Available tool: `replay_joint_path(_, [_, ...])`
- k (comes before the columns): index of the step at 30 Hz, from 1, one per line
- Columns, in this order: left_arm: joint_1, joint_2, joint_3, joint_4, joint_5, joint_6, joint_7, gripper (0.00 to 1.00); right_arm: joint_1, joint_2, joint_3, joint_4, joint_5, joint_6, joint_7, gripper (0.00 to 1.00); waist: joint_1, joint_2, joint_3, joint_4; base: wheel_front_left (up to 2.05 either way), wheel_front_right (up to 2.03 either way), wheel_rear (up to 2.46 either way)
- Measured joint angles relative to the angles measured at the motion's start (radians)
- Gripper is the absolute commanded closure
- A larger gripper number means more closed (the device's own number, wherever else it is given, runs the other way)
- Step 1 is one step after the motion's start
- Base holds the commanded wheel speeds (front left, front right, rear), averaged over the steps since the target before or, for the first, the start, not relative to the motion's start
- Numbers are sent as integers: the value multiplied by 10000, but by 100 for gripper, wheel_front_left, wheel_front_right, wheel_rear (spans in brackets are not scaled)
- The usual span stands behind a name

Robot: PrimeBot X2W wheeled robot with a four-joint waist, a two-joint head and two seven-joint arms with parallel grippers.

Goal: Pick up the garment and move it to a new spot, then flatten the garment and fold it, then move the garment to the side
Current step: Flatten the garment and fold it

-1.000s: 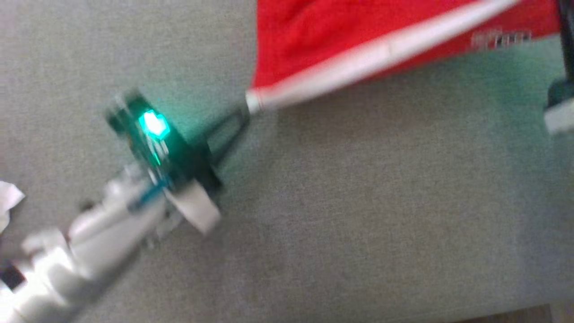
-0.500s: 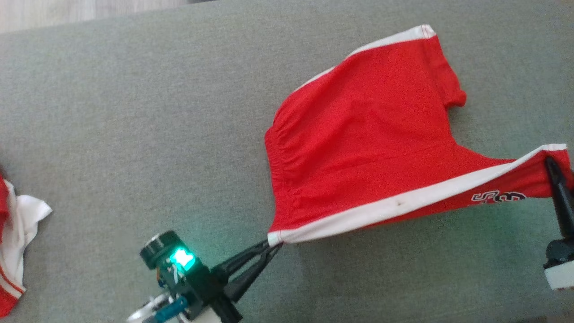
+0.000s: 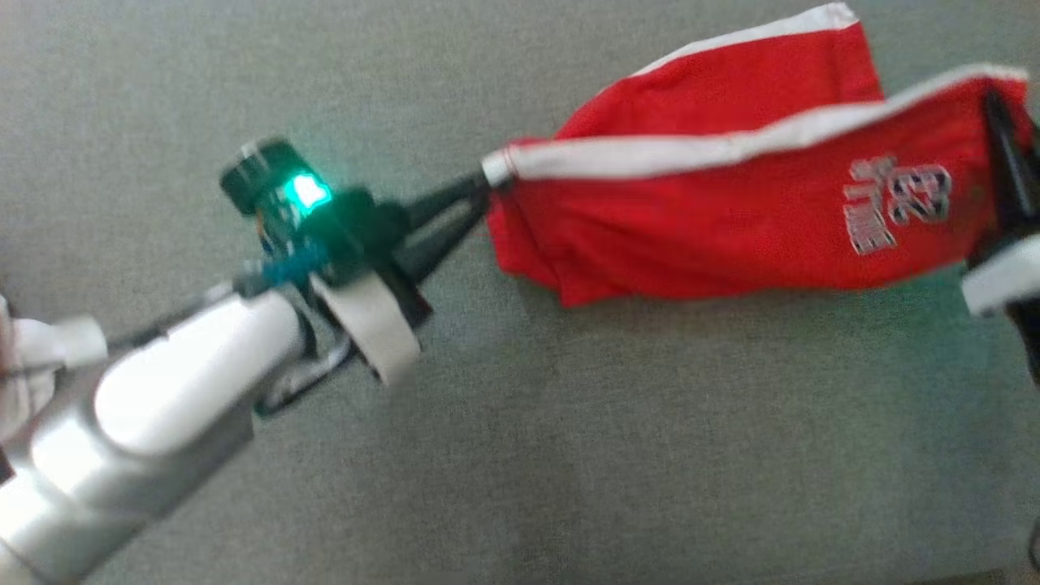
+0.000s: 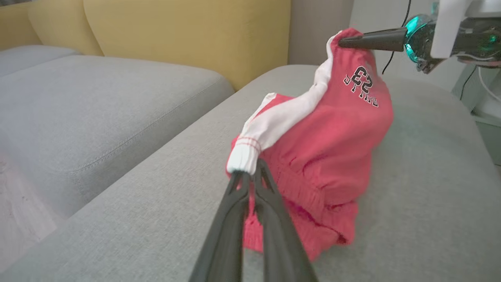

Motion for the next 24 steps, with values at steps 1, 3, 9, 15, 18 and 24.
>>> replay_joint_path(1, [-246, -58, 48, 257, -123, -150, 157, 100, -462, 19, 226, 343, 0, 0, 59, 100, 0, 0, 126, 4, 0, 0, 0])
replay_joint_path(3, [-698, -165, 130, 734, -244, -359, 443, 100, -1290, 56, 610, 1034, 8, 0, 90, 100, 0, 0, 377, 7, 0, 0, 0])
replay_joint_path(9, [-1751, -642, 119, 2008, -546, -732, 604, 100, -3321, 69, 1609, 3191, -73, 0, -295, 100, 0, 0, 1016, 50, 0, 0, 0])
replay_joint_path(15, [-2021, -1045, 155, 3223, -539, -800, -322, 35, -4662, 236, 2228, 5041, -40, 0, -1231, 0, -1, -1, 1311, 123, 0, 0, 0])
replay_joint_path(18, [-1917, -1200, 245, 3467, -525, -477, -1030, 0, -4774, 316, 2305, 5674, 96, 0, -1645, 0, -1, -1, 1251, 190, 0, 0, 0])
replay_joint_path(24, [-253, -1250, 1285, 3047, -453, 1538, -2332, 0, -4375, 251, 2439, 5869, 1005, 0, -2117, 0, -4, 0, 866, 313, 0, 0, 0])
